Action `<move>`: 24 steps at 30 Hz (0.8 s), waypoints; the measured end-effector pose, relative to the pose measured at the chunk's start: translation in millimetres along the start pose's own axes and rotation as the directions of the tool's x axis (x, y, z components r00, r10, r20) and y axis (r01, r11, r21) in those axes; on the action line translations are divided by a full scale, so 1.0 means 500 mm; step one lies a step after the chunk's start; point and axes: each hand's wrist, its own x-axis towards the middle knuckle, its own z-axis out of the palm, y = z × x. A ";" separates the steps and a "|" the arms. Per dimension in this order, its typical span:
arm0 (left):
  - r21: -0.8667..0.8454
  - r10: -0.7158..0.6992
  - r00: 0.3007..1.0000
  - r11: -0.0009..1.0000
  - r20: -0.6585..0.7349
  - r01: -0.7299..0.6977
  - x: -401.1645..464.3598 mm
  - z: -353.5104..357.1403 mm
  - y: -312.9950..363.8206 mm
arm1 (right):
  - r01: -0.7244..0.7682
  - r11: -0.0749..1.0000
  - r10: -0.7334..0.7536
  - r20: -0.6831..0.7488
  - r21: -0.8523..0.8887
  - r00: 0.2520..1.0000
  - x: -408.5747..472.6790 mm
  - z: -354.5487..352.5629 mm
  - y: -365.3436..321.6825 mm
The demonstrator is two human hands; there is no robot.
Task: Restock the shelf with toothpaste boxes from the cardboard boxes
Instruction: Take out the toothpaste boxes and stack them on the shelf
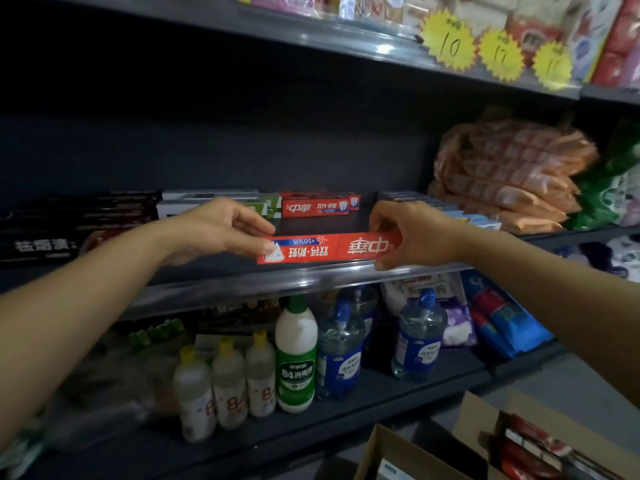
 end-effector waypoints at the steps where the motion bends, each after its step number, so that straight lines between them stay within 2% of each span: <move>1: 0.005 0.004 1.000 1.000 -0.017 -0.004 0.003 -0.006 -0.001 | -0.007 1.000 0.007 0.011 0.028 1.000 0.013 0.001 -0.001; 9: 0.025 -0.040 0.997 0.999 -0.060 0.041 0.081 -0.006 -0.009 | -0.064 0.992 0.060 0.043 0.107 0.997 0.090 0.003 0.055; 17: 0.048 -0.136 0.987 0.989 -0.084 0.141 0.162 0.021 0.005 | -0.023 0.990 0.005 0.130 0.137 0.991 0.159 0.008 0.157; 24: 0.071 -0.252 0.968 0.965 0.005 0.251 0.199 0.055 0.074 | 0.026 0.983 -0.043 0.091 0.181 0.995 0.220 -0.062 0.227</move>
